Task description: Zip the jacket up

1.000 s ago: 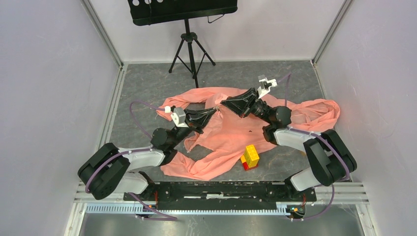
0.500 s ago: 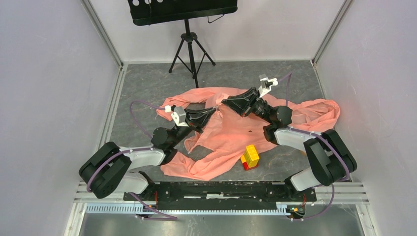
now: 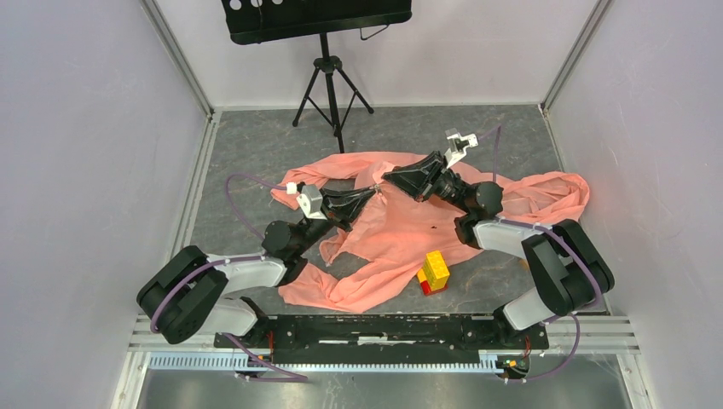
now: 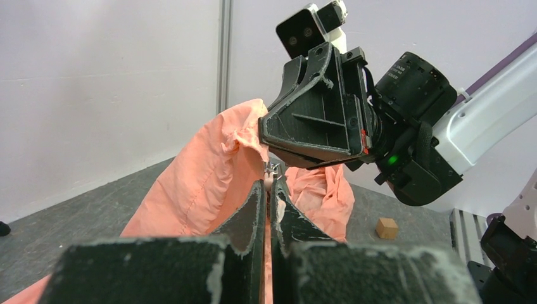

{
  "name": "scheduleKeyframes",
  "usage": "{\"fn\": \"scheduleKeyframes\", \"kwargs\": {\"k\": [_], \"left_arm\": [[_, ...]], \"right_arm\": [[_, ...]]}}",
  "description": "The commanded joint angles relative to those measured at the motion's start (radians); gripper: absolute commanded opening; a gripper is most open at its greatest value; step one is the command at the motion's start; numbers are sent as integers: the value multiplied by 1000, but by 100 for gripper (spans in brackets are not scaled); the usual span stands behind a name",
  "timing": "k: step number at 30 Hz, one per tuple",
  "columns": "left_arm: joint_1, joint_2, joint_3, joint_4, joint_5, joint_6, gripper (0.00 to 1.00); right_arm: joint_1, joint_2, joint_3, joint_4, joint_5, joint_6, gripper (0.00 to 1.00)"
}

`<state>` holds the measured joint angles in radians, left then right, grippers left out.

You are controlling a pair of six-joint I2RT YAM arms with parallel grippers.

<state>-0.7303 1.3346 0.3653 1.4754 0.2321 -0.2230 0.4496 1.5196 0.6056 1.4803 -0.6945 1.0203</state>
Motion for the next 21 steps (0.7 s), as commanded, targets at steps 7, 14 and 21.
{"fn": "scheduleKeyframes", "kwargs": {"k": [7, 14, 21], "left_arm": [[17, -10, 21, 55, 15, -76, 2], [31, -20, 40, 3, 37, -106, 2], [32, -30, 47, -8, 58, -122, 2]], "right_arm": [[7, -17, 43, 479, -36, 10, 0], [13, -24, 44, 479, -51, 6, 0], [23, -1, 49, 479, -50, 3, 0]]}}
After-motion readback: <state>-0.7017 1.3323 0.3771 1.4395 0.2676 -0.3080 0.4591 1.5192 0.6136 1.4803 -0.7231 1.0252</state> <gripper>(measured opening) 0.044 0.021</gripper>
